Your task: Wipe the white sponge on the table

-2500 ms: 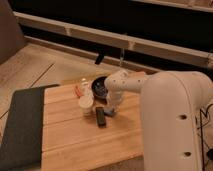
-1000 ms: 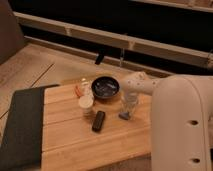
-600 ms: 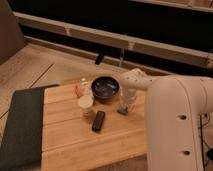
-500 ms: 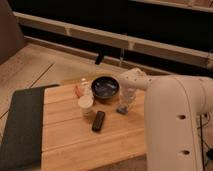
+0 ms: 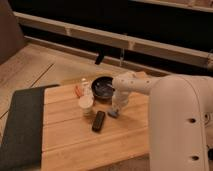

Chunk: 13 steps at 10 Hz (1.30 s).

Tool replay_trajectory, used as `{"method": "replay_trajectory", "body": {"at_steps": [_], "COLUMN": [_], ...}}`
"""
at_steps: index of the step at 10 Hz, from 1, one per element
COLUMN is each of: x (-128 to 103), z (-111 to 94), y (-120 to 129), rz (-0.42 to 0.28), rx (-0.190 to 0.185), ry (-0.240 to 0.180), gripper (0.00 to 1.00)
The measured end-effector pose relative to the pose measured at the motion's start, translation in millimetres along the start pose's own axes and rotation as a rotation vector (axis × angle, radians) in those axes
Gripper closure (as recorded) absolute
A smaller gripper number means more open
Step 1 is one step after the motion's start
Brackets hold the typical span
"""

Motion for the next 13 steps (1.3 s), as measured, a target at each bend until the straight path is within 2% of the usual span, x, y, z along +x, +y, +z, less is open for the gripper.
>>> {"method": "replay_trajectory", "body": {"at_steps": [1,3,4,5,7,9,11,13], "x": [2.4,1.6,-0.6,-1.9,-4.1,-6.8,-11.5,-16.5], "z": [-2.3,-7.1,-9.2,-8.9,-6.3,-3.2,-3.0,-10.7], "y": [-6.6,-17.3,-21.7,-23.7,-24.6,-20.4,-6.8,-0.2], "rz": [0.01,0.024,0.026,0.022,0.007,-0.016,-0.041,-0.042], "rx": [0.008,0.021,0.028,0.034,0.053,0.061,0.052,0.022], "ry": [-0.005,-0.017,-0.027,-0.032,-0.036,-0.037,-0.042,-0.054], "gripper": [0.99,0.84,0.7,0.62,0.4,0.24,0.2,0.2]}}
